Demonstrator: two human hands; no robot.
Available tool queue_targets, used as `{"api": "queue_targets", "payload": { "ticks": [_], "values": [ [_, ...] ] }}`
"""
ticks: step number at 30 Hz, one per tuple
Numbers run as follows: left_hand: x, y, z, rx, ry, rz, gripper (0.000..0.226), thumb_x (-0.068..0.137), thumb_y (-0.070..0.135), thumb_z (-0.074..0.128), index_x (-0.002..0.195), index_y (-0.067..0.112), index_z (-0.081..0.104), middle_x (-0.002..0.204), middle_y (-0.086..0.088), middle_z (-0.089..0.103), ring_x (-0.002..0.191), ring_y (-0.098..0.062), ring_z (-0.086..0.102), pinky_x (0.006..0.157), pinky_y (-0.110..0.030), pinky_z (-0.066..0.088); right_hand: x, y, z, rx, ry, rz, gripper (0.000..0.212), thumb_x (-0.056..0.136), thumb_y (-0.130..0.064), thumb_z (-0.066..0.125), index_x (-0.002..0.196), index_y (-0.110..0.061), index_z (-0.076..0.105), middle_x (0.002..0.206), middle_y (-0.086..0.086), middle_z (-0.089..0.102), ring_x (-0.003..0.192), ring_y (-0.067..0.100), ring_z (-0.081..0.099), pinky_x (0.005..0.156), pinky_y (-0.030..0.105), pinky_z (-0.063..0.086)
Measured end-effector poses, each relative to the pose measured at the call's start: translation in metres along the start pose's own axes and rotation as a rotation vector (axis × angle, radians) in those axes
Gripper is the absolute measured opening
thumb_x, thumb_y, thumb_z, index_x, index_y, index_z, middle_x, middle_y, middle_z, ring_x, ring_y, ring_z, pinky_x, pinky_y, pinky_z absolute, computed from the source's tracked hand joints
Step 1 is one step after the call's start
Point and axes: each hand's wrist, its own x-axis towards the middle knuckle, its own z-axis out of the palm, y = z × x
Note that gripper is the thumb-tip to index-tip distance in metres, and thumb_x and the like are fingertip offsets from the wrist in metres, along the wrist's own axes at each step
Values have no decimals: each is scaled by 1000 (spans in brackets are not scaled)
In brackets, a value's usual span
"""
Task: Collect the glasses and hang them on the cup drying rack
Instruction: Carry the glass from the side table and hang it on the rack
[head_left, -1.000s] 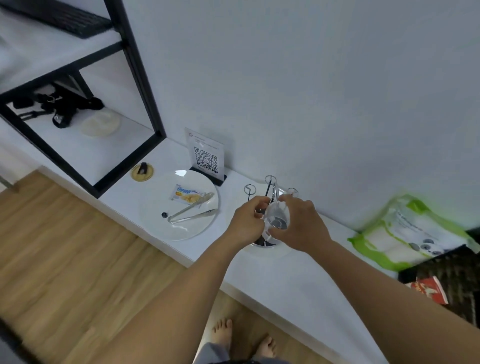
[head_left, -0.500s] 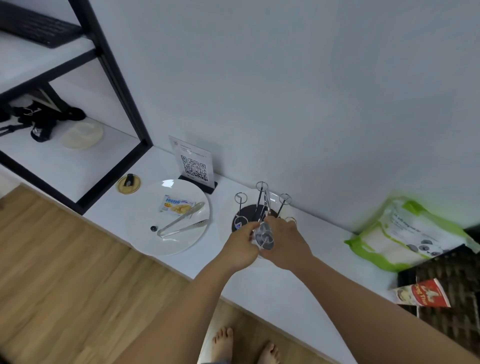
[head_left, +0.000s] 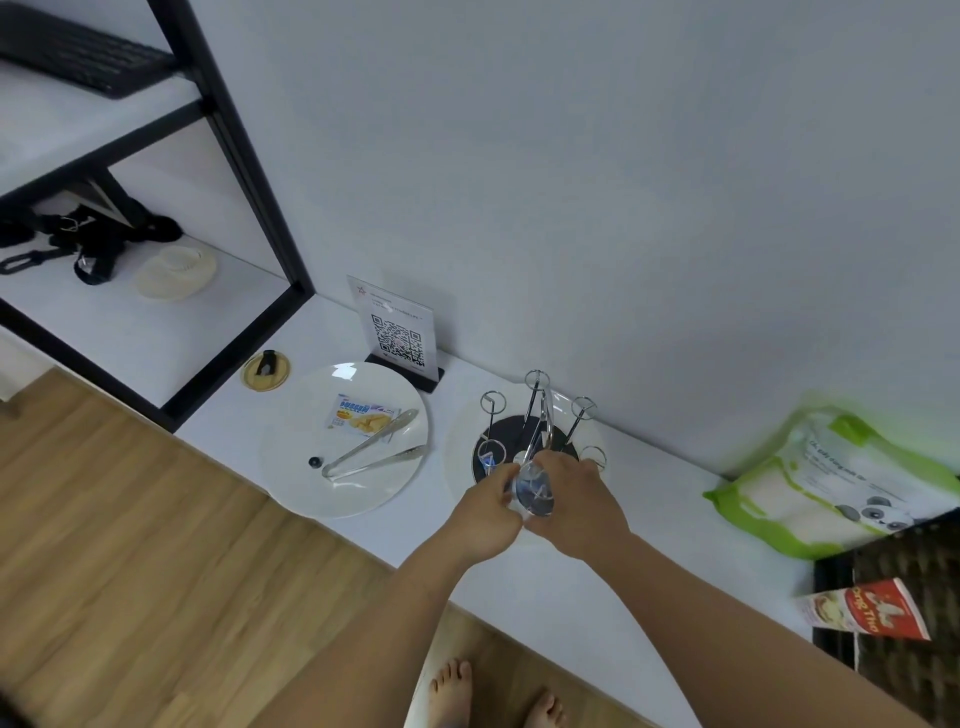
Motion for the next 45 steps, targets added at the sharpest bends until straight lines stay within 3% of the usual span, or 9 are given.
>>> {"api": "queue_targets", "payload": {
  "ticks": [8,14,17,22,25,28,33,38,45],
  "values": [
    [-2,5,-4,-6,-7,2,62,83,-2,52,138,25,45,121,7,55,109,-14,53,85,-24,47,-2,2,1,-37,19,5,76,78,-48,77,140,-25,39,145,3,38,127,24,42,90,33,51],
    [-3,9,-9,7,57,19,57,88,1,54,140,24,45,120,9,51,105,-12,53,72,-11,42,-5,5,-4,-32,60,1,74,77,-51,74,138,-24,42,142,1,41,124,21,47,87,33,52],
    [-9,22,-22,1,134,44,55,89,4,53,140,23,47,127,6,51,112,-17,56,81,-19,45,-8,4,-13,-20,154,8,63,81,-49,70,133,-23,47,138,0,48,120,21,51,84,32,52],
    [-22,52,-54,-81,210,127,36,91,7,55,120,27,61,120,7,65,99,-12,64,66,-13,48,-18,1,-42,37,303,20,51,88,-50,64,129,-23,52,135,-2,52,119,20,53,88,34,50],
    [-33,79,-69,-115,209,205,27,91,10,59,112,27,64,112,5,70,98,-16,68,77,-25,55,-34,-1,-65,143,420,34,46,86,-42,68,124,-20,56,125,0,58,114,21,56,91,40,50],
    [-48,104,-73,-176,175,305,17,92,18,60,103,29,65,106,-1,72,95,-17,72,86,-40,56,-57,-3,-86,256,526,67,34,86,-35,70,115,-21,60,111,-2,64,101,18,61,85,38,52],
    [-75,129,-63,-236,65,411,12,92,19,59,83,21,68,75,-2,73,78,-20,71,76,-29,58,-113,-7,-109,484,680,148,10,85,-32,70,92,-30,63,78,-15,69,78,-1,64,64,10,47],
    [-111,149,-13,-253,-63,451,28,95,20,56,67,22,60,64,4,63,67,-14,63,68,-26,51,-187,-7,-120,654,803,231,12,90,-28,67,78,-30,64,72,-7,71,64,9,67,58,21,50],
    [-185,159,95,-182,-305,570,36,98,12,51,64,22,58,63,5,59,63,-15,59,63,-23,51,-330,5,-100,760,991,314,24,94,-22,63,72,-15,61,57,-4,63,50,3,57,50,15,43]
  ]
}}
